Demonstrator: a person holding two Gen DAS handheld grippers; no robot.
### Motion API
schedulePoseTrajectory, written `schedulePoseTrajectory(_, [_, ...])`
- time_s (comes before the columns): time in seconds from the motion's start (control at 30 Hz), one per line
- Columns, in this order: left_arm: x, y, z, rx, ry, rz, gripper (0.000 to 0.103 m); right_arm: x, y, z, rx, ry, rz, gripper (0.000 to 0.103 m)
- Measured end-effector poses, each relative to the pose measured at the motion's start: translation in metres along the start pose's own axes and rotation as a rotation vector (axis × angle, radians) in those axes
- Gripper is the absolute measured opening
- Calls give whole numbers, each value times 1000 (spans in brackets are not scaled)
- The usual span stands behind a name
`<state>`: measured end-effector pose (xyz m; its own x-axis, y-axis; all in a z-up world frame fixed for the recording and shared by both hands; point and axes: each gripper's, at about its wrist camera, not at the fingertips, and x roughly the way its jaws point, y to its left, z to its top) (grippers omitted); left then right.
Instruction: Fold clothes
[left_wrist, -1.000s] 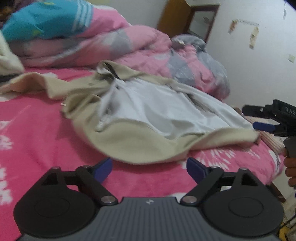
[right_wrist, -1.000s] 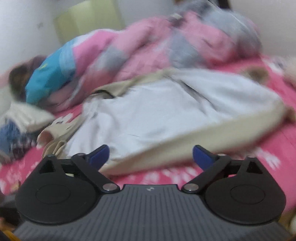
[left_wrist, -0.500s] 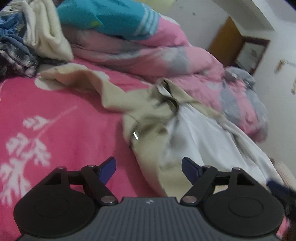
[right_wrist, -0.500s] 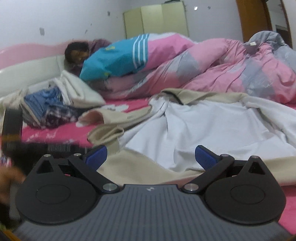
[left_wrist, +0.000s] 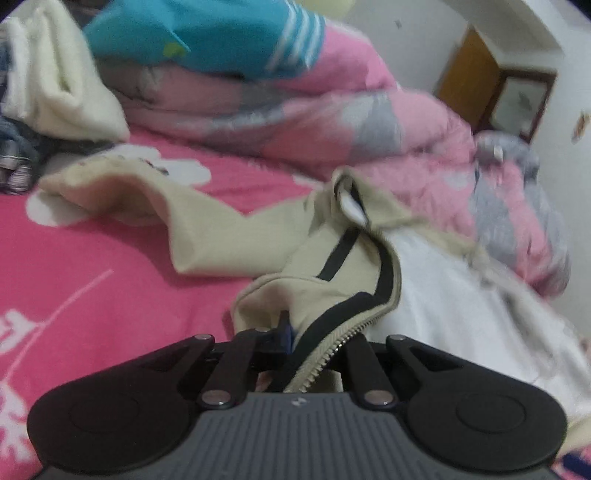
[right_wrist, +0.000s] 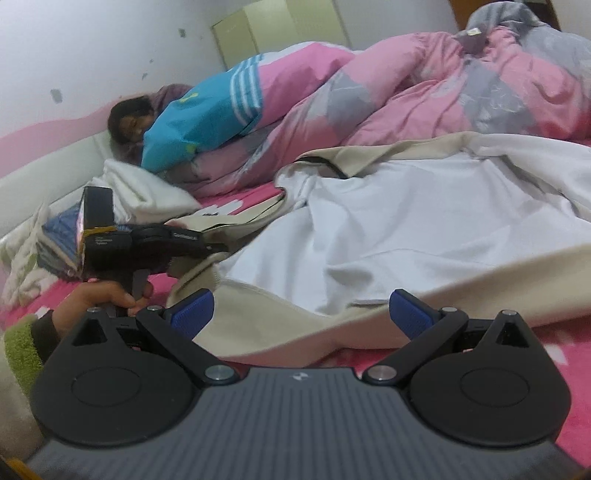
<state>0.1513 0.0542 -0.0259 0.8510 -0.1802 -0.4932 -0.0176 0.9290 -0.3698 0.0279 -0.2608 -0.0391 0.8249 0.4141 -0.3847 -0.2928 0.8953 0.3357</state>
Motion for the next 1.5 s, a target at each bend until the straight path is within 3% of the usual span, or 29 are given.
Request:
schedulePoseTrajectory(0.13, [-75, 2, 14, -31, -215, 12, 8, -6, -15, -4, 52, -14, -13, 102])
schedulePoseTrajectory(0.23, [-117, 11, 14, -53, -308, 98, 8, -11, -26, -7, 89, -21, -18, 102])
schedulePoseTrajectory(0.27, [-119, 17, 11, -59, -307, 137, 8, -12, -28, -8, 95, -22, -21, 102])
schedulePoseTrajectory(0.33, [-105, 33, 4, -82, -232, 223, 9, -12, -32, -11, 109, -22, -28, 102])
schedulePoseTrajectory(0.43, [-69, 60, -9, -148, -40, 267, 11, -12, -39, -13, 157, -11, -34, 102])
schedulePoseTrajectory(0.47, [-66, 65, -14, -174, -22, 276, 12, -12, -41, -13, 177, -5, -31, 102])
schedulePoseTrajectory(0.5, [-65, 70, -19, -199, -6, 284, 16, -13, -43, -12, 188, -2, -30, 102])
schedulePoseTrajectory(0.53, [-68, 70, -22, -206, -21, 283, 27, -14, -45, -12, 198, 1, -31, 101])
schedulePoseTrajectory(0.57, [-73, 66, -22, -184, -37, 295, 48, -17, -46, -10, 197, 3, -39, 101])
schedulePoseTrajectory(0.6, [-78, 62, -22, -163, -53, 307, 61, -20, -45, -9, 183, -1, -46, 101])
schedulePoseTrajectory(0.67, [-89, 54, -22, -120, -86, 332, 63, -25, -46, -7, 152, -1, -69, 101])
schedulePoseTrajectory(0.8, [-112, 34, -24, -19, -194, 332, 67, -18, -68, -3, 296, 33, -69, 97])
schedulePoseTrajectory(0.9, [-121, 4, -34, 169, -248, 240, 72, -9, -93, -7, 521, 56, -30, 86])
schedulePoseTrajectory(0.97, [-124, -20, -46, 311, -246, 139, 74, -3, -108, -14, 651, 64, -24, 70])
schedulePoseTrajectory(1.07, [-123, -57, -71, 491, -147, -69, 75, 1, -123, -20, 749, 45, -43, 55])
schedulePoseTrajectory(1.23, [-107, -107, -116, 741, -64, -212, 75, 8, -132, -19, 845, 55, -44, 51])
schedulePoseTrajectory(1.3, [-92, -119, -131, 822, 4, -203, 70, 11, -134, -16, 868, 65, -44, 50])
schedulePoseTrajectory(1.33, [-86, -124, -141, 855, 30, -190, 65, 13, -136, -15, 877, 70, -45, 49])
schedulePoseTrajectory(1.4, [-82, -124, -150, 873, 52, -197, 41, 15, -138, -13, 874, 73, -55, 38])
schedulePoseTrajectory(1.43, [-82, -122, -152, 866, 57, -210, 34, 14, -139, -14, 873, 74, -66, 23])
schedulePoseTrajectory(1.47, [-85, -120, -150, 847, 57, -212, 16, 11, -141, -17, 884, 72, -62, 11])
schedulePoseTrajectory(1.5, [-87, -118, -149, 829, 57, -213, 15, 8, -143, -21, 896, 70, -57, 10])
